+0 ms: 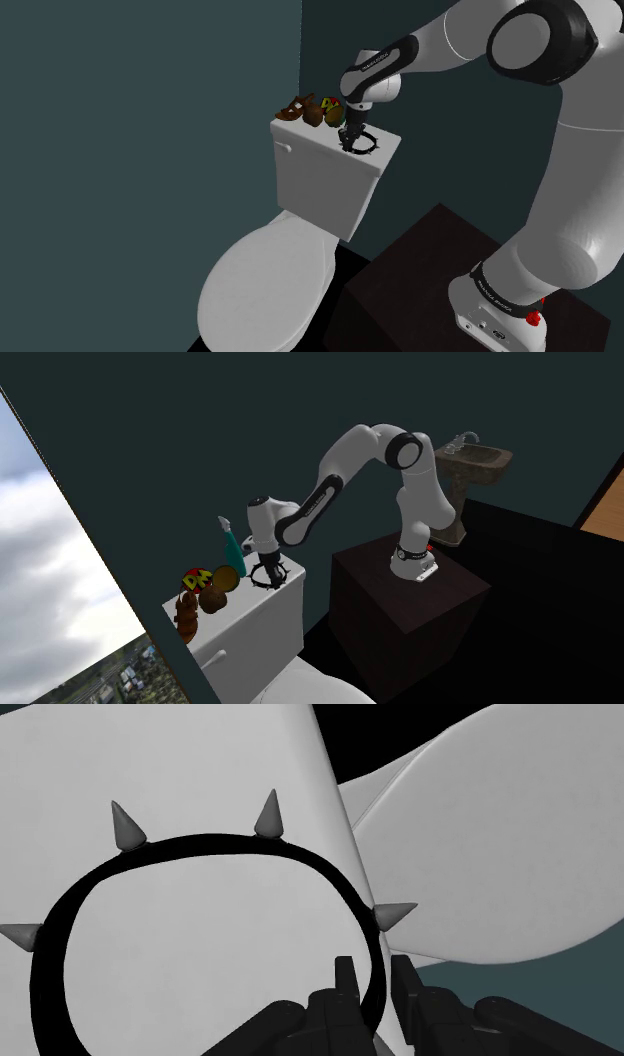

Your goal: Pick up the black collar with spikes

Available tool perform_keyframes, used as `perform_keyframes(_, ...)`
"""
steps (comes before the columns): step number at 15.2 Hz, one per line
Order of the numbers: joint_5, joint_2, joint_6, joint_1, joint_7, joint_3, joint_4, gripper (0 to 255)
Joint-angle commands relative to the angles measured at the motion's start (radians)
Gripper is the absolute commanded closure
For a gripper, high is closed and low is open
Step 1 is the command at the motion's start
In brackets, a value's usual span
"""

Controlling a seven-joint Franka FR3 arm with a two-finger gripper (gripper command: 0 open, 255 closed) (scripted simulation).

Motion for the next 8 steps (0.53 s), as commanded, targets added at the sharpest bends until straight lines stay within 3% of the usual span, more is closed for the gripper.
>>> perform_keyframes(1, -0.003, -0.013, -0.014, 0.001, 0.003, -0.001, 0.002, 255)
perform_keyframes(8, -0.017, -0.07, -0.089, 0.004, 0.018, -0.008, 0.02, 255)
